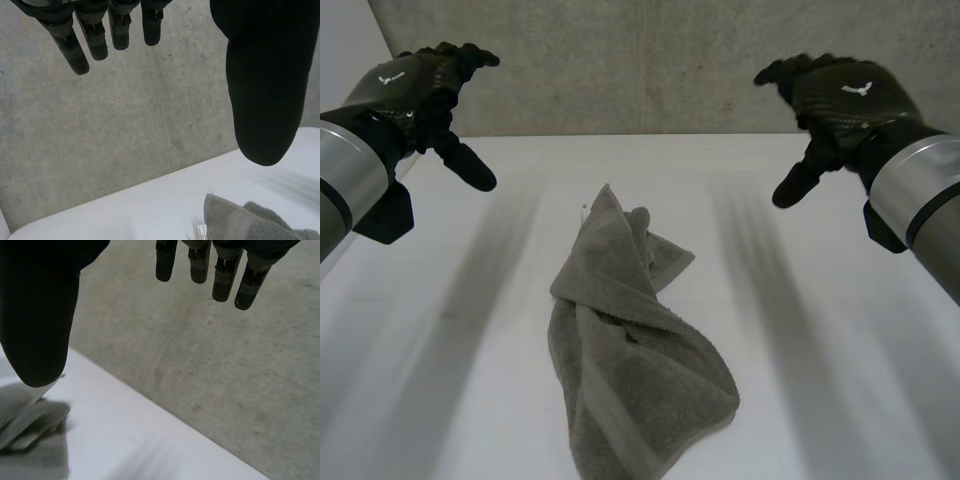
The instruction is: Fold the towel.
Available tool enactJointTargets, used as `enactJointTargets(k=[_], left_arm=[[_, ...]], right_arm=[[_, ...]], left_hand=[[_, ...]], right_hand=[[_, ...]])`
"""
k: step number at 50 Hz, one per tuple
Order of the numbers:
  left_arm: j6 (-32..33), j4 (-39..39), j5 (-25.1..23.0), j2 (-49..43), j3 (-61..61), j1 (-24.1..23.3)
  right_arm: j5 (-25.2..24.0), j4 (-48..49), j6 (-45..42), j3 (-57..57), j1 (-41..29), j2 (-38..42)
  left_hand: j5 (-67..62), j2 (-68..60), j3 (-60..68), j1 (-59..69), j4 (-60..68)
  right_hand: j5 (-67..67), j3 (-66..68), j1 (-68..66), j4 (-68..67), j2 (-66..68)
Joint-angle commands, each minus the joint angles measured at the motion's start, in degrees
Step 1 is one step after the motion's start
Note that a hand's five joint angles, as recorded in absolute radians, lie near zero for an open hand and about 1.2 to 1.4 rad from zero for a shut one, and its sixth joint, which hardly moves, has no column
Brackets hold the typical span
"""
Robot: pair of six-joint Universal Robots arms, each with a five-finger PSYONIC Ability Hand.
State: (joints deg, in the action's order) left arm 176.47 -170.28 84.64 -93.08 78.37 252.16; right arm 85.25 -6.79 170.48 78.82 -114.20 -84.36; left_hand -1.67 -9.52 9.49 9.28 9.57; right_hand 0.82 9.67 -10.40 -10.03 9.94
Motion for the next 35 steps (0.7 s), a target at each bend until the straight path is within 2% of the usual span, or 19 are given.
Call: enactJointTargets(k=[1,6,8,10,11,13,16,18,19,21,27,29,35], left_arm=[[0.0,-0.1,-0.2,-5.4,-0.1,-0.4],[0.2,-0.3,-3.4,-11.2,-0.7,-0.7],[0.6,-1.0,-5.4,-13.5,-1.3,-0.6],[3.2,-3.3,-9.5,-18.1,-3.0,-0.8],[3.2,-3.3,-9.5,-18.1,-3.1,-0.8],[7.4,-5.3,-13.5,-22.7,-5.2,-0.8],[9.8,-6.0,-15.5,-24.8,-6.3,-0.9],[14.8,-6.7,-19.1,-29.1,-8.1,-1.1],[14.8,-6.7,-19.2,-29.1,-8.1,-1.1],[19.4,-6.7,-21.7,-32.9,-10.2,-1.3],[24.4,-6.6,-22.6,-37.5,-12.4,-2.4],[26.4,-6.5,-22.3,-39.3,-13.2,-2.5],[27.4,-6.6,-22.2,-40.6,-13.5,-2.6]], right_arm=[[-3.4,-3.1,-10.7,0.0,-0.3,4.4],[-3.0,-8.2,-10.6,-1.0,-0.2,7.5],[-3.0,-8.2,-7.3,-0.7,-0.2,8.5],[-3.5,-8.1,0.2,0.3,-0.2,10.8],[-3.5,-8.1,0.2,0.3,-0.2,10.8],[-3.8,-7.5,6.8,1.4,-0.2,13.2],[-4.2,-5.2,11.1,2.8,-0.4,15.7],[-4.3,-3.9,12.2,3.5,-0.9,17.0],[-4.3,-3.8,12.2,3.5,-0.9,17.0],[-4.2,-1.7,13.0,4.5,-2.2,19.9],[-4.2,-0.8,14.4,4.8,-4.7,24.6],[-4.2,-0.1,17.2,4.2,-6.6,27.1],[-3.8,2.4,19.4,3.0,-9.6,30.1]], left_hand=[[1.3,-0.9,0.9,1.1,0.8],[-0.1,-2.2,2.2,2.4,2.2],[-0.9,-3.1,3.1,3.3,3.0],[-2.1,-4.2,4.2,4.5,4.2],[-2.1,-4.2,4.3,4.5,4.2],[-2.1,-4.2,4.3,4.5,4.2],[-2.2,-4.4,4.4,4.6,4.3],[-3.4,-5.6,5.6,5.8,5.5],[-3.4,-5.6,5.6,5.8,5.5],[-4.1,-6.2,6.3,6.5,6.2],[-7.1,-9.3,9.3,9.5,9.2],[-11.3,-13.5,13.5,13.7,13.4],[-13.0,-15.2,15.2,15.4,15.1]], right_hand=[[-0.8,0.3,0.4,0.0,0.1],[-0.8,0.3,0.4,0.0,0.1],[-0.8,0.3,0.4,0.0,0.1],[-0.8,0.3,0.4,0.0,0.1],[-0.8,0.3,0.4,0.0,0.1],[-0.8,0.3,0.4,0.0,0.1],[-0.8,0.3,0.4,0.0,0.1],[-0.8,0.3,0.4,0.0,0.1],[-0.8,0.3,0.4,0.0,0.1],[-0.8,0.3,0.4,0.0,0.1],[-0.8,0.3,0.4,0.0,0.1],[-0.8,0.3,0.4,0.0,0.1],[0.1,1.2,-0.5,-0.9,1.0]])
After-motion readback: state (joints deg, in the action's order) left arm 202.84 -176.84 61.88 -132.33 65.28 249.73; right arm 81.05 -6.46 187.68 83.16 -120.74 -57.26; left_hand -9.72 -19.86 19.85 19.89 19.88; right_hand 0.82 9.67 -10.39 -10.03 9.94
